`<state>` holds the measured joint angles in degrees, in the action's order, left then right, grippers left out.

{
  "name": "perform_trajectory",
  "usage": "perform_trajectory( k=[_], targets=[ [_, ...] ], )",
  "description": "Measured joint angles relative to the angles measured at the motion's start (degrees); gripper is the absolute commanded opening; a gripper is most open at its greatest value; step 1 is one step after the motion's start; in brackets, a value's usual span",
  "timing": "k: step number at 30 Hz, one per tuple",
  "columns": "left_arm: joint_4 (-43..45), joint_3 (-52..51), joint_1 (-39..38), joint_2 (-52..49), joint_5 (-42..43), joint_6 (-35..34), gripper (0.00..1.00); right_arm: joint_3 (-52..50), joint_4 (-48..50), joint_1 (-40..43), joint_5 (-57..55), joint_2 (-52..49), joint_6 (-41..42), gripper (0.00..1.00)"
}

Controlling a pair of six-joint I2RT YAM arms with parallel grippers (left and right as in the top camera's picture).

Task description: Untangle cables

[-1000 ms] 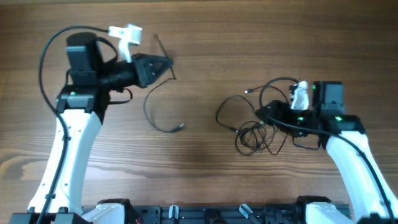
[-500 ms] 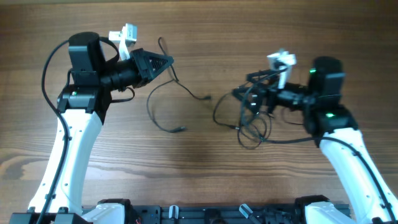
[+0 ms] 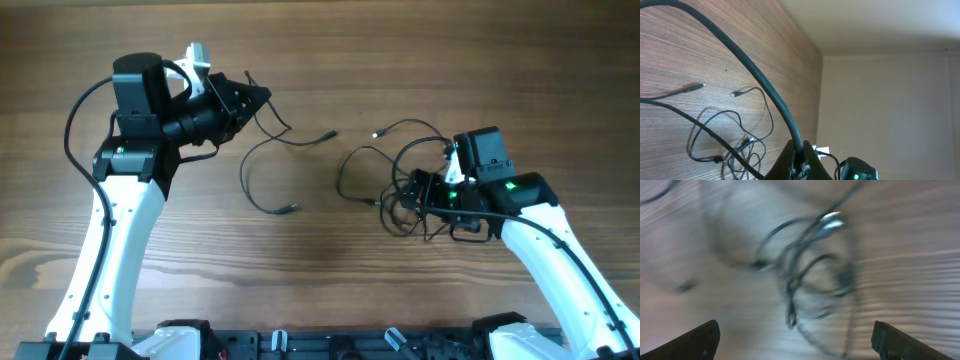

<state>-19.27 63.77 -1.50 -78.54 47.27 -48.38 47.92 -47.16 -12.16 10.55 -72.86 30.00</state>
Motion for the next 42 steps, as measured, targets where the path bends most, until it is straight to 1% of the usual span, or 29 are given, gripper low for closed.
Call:
perform_trajectory(
  k=[4,7,9,12,16,18,20,22,24,25,26,28,29,30,31,32,34,35,37,38,42],
  targets=[
    [-2.1,0.0,0.0,0.0,-0.7,-0.2,0.04,3.1,-2.6,0.1,-10.8,-0.1,0.5,1.0],
    [-4.6,0.0,0.0,0.0,-1.8,-0.4,0.05,8.7,-8.3,0.3,-12.9,-0.1,0.6,1.0],
    [-5.3,0.0,0.0,0.0,-2.6,-0.4,0.04,11.9,-13.5,0.3,-10.7,-0.1,0.2,0.99],
    [-5.4,0.0,0.0,0.0,-3.1,-0.4,0.04,12.3,-21.5,0.3,-3.3,-0.2,-1.9,1.0],
    [-5.4,0.0,0.0,0.0,-3.4,-0.4,0.05,10.4,-27.1,0.3,2.7,-0.3,-4.0,1.0],
    [-5.4,0.0,0.0,0.0,-3.4,-0.4,0.06,9.4,-27.5,0.3,4.3,-0.4,-4.2,1.0],
    [-5.5,0.0,0.0,0.0,-3.4,-0.4,0.06,8.8,-26.7,0.3,6.3,-0.6,-2.5,1.0],
    [-5.5,0.0,0.0,0.0,-3.4,-0.4,0.06,8.8,-26.1,0.3,9.0,-0.7,1.8,0.99],
    [-5.5,0.0,0.0,0.0,-3.4,-0.4,0.06,8.8,-24.2,0.3,11.0,-0.7,8.1,1.0],
    [-5.5,0.0,0.0,0.0,-3.4,-0.4,0.06,8.7,-21.3,0.3,11.5,-0.8,13.5,1.0],
    [-5.6,0.0,0.0,0.0,-3.4,-0.4,0.07,8.6,-19.0,0.3,11.8,-0.8,16.5,1.0],
    [-5.6,0.0,0.0,0.0,-3.5,-0.4,0.07,8.1,-9.6,0.3,12.9,-0.9,19.9,0.99],
    [-5.8,0.0,0.0,0.0,-3.5,-0.4,0.07,7.9,-1.6,0.3,14.4,-1.1,21.4,0.99],
    [-5.9,0.0,0.0,0.0,-3.6,-0.4,0.07,7.9,0.6,0.3,14.8,-1.2,23.1,0.99],
    [-5.8,0.0,0.0,0.0,-3.6,-0.4,0.07,8.4,9.3,0.3,17.7,-2.0,24.9,0.99],
    [-5.8,0.0,0.0,0.0,-3.6,-0.4,0.07,8.3,14.7,0.2,19.5,-2.4,26.7,1.0],
    [-5.8,0.0,0.0,0.0,-3.6,-0.4,0.07,8.8,23.0,-0.6,22.7,-4.2,30.1,1.0],
    [-5.9,0.0,0.0,0.0,-3.6,-0.4,0.07,9.2,24.7,-1.6,24.2,-5.6,31.5,1.0],
    [-5.9,0.0,0.0,0.0,-3.6,-0.4,0.07,9.4,23.5,-4.1,26.0,-8.3,33.0,1.0],
    [-6.0,0.0,0.0,0.0,-3.6,-0.4,0.07,9.5,20.9,-5.3,26.5,-9.8,33.6,1.0],
    [-6.3,0.0,0.0,0.0,-3.6,-0.4,0.08,9.2,6.6,-8.9,28.5,-16.0,36.1,1.0]
  ],
)
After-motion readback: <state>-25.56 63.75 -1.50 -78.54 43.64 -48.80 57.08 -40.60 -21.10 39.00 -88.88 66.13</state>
